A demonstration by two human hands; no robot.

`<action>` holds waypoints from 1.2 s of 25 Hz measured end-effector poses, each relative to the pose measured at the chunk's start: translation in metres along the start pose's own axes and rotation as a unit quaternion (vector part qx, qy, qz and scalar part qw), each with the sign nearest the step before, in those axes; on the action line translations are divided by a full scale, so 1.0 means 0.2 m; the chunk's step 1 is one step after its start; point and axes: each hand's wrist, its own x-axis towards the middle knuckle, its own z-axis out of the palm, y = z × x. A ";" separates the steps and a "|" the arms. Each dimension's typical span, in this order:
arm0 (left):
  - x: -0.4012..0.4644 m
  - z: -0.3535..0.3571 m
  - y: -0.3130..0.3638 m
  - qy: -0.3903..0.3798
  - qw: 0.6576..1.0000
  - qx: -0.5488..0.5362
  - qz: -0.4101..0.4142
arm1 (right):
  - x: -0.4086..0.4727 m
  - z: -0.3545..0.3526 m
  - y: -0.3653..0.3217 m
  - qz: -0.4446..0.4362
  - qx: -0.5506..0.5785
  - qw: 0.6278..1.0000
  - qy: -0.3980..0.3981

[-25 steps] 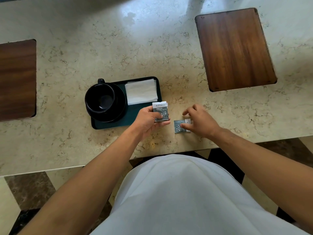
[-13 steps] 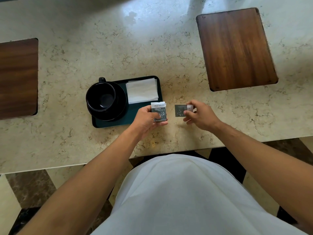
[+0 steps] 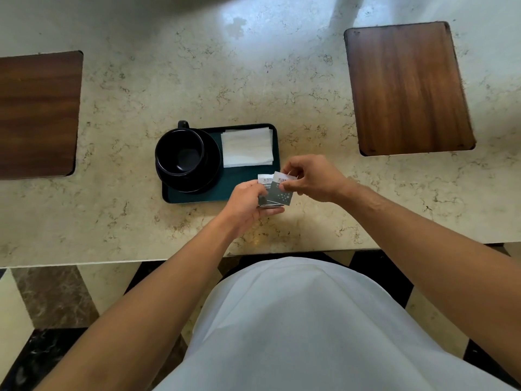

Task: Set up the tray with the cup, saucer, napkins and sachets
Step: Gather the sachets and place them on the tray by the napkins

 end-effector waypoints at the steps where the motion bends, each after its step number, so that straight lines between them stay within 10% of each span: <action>1: 0.00 0.00 0.00 0.000 1.000 -0.004 -0.003 | 0.01 0.02 0.00 0.005 -0.003 1.000 0.009; 10: -0.06 -0.07 0.02 0.002 0.985 -0.173 -0.019 | 0.07 0.16 -0.06 -0.004 -0.007 0.997 0.074; 30: -0.07 -0.25 0.07 0.025 0.989 -0.142 0.034 | 0.08 0.29 -0.14 0.143 0.256 0.955 0.055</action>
